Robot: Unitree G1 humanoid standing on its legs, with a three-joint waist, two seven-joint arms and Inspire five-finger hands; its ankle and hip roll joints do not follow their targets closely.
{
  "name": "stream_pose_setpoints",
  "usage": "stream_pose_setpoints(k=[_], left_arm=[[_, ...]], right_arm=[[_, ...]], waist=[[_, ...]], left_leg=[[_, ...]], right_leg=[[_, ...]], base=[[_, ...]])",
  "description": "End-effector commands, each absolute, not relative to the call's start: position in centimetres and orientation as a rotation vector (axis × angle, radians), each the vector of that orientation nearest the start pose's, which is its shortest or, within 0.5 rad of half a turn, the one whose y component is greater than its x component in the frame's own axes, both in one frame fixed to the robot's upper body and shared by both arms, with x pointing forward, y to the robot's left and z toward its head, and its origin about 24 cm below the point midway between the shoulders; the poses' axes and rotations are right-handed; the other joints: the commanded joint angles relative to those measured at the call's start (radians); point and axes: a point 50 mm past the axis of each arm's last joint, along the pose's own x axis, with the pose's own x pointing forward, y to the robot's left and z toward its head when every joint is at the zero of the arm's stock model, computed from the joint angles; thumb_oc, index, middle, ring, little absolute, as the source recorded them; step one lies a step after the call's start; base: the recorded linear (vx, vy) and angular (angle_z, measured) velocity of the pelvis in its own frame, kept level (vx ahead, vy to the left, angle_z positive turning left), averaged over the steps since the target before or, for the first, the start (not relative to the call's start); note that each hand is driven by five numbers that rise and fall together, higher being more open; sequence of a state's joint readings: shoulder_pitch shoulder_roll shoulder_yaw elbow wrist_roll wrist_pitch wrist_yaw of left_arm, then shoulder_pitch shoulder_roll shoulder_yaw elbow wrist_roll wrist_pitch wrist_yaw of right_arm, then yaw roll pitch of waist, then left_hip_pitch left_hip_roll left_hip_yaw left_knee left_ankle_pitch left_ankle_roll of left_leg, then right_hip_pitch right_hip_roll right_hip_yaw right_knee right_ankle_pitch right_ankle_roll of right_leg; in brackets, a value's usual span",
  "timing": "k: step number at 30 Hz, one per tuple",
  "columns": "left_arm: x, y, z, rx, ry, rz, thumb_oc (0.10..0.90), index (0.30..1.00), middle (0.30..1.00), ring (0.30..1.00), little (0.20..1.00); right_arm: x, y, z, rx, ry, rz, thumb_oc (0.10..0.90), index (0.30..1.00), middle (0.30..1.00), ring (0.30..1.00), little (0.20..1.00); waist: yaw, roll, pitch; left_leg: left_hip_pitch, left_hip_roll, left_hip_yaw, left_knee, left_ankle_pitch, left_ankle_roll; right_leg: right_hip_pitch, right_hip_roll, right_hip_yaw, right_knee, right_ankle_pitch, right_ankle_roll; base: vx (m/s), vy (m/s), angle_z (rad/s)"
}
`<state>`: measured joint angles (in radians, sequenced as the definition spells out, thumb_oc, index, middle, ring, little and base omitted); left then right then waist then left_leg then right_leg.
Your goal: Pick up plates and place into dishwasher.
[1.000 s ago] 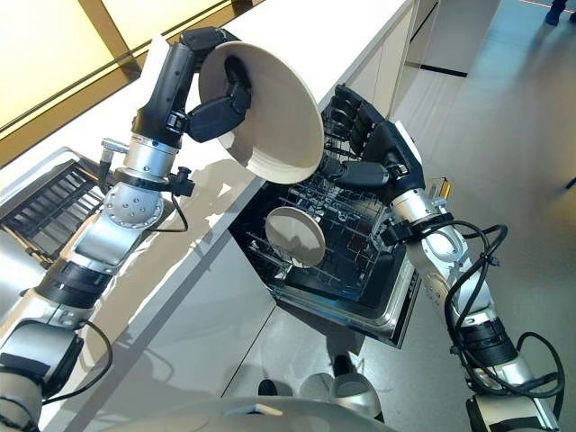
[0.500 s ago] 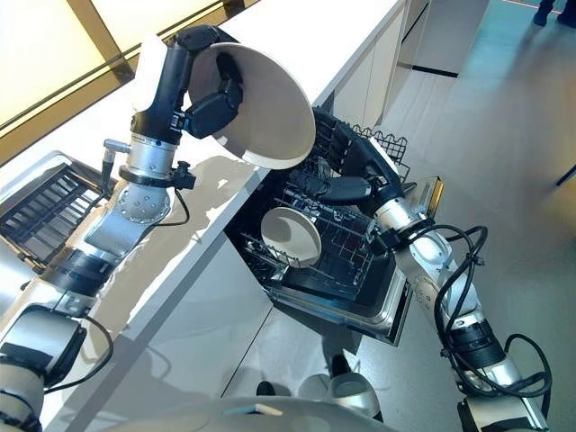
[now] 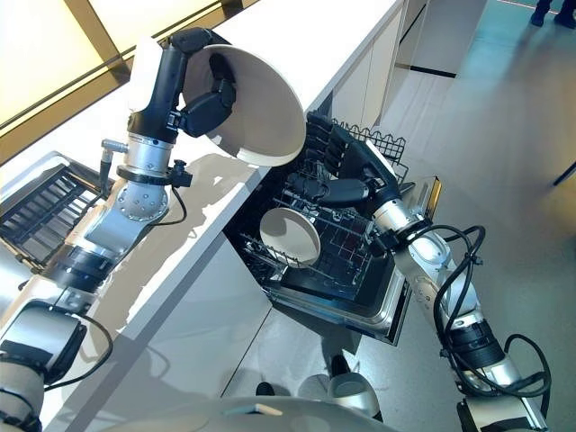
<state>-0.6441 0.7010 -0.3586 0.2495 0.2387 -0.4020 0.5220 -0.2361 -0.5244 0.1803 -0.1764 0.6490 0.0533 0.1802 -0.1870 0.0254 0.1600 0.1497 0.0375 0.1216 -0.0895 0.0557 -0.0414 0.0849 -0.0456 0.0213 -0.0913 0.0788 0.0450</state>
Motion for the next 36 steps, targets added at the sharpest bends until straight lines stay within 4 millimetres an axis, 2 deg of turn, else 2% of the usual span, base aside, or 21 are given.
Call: stream_pose_setpoints(k=[1,10,15,24,25,26,36], left_arm=[[33.0,17.4,24.2,0.746,-1.061,0.159,0.100,0.300,0.300,0.300,0.200],[33.2,16.6,21.3,0.664,-1.009,0.136,0.100,0.300,0.300,0.300,0.200],[32.9,15.0,20.1,0.659,-1.014,0.090,0.100,0.300,0.300,0.300,0.200],[32.6,13.4,19.2,0.614,-1.012,0.049,0.100,0.300,0.300,0.300,0.200],[32.6,13.3,19.1,0.608,-1.011,0.047,0.100,0.300,0.300,0.300,0.200],[32.5,13.3,19.1,0.601,-1.011,0.044,0.100,0.300,0.300,0.300,0.200],[32.4,13.0,19.9,0.593,-1.030,0.020,0.100,0.300,0.300,0.300,0.200]], right_arm=[[27.5,-14.4,18.0,0.188,-0.452,0.584,0.800,0.900,0.900,0.900,0.900],[27.5,-14.3,18.2,0.236,-0.479,0.582,0.800,0.900,0.900,0.900,0.900],[27.3,-13.9,18.4,0.279,-0.485,0.581,0.800,0.900,0.900,0.900,0.900],[27.3,-13.7,18.8,0.298,-0.497,0.580,0.800,0.900,0.900,0.900,0.900],[27.3,-13.7,18.7,0.300,-0.496,0.580,0.715,0.827,0.827,0.827,0.815],[27.3,-13.7,18.7,0.298,-0.495,0.581,0.100,0.300,0.300,0.300,0.200],[27.8,-14.4,18.4,0.261,-0.476,0.539,0.100,0.300,0.300,0.300,0.200]], waist=[[-0.010,-0.018,-0.125],[-0.015,-0.030,-0.126],[-0.017,-0.032,-0.123],[-0.020,-0.037,-0.124],[-0.020,-0.038,-0.124],[-0.020,-0.038,-0.123],[-0.019,-0.036,-0.122]], left_leg=[[0.010,-0.061,0.006,0.002,-0.069,0.037],[0.014,-0.055,0.019,0.002,-0.069,0.037],[0.016,-0.052,0.025,0.002,-0.070,0.038],[0.018,-0.051,0.032,0.002,-0.072,0.038],[0.019,-0.051,0.033,0.002,-0.072,0.038],[0.020,-0.050,0.033,0.002,-0.073,0.038],[0.016,-0.049,0.034,0.002,-0.072,0.036]], right_leg=[[0.013,0.037,-0.013,0.013,-0.011,0.034],[0.014,0.040,-0.005,0.011,-0.010,0.033],[0.014,0.042,-0.003,0.010,-0.009,0.032],[0.014,0.043,0.000,0.008,-0.008,0.034],[0.015,0.043,0.000,0.008,-0.008,0.035],[0.015,0.042,0.000,0.008,-0.008,0.035],[0.013,0.041,-0.006,0.006,-0.006,0.035]], base=[[0.00,0.000,0.00],[0.00,-0.017,-0.05],[0.00,-0.018,-0.07],[0.00,-0.002,0.00],[0.00,0.000,0.00],[0.00,0.000,0.00],[0.00,0.000,0.00]])
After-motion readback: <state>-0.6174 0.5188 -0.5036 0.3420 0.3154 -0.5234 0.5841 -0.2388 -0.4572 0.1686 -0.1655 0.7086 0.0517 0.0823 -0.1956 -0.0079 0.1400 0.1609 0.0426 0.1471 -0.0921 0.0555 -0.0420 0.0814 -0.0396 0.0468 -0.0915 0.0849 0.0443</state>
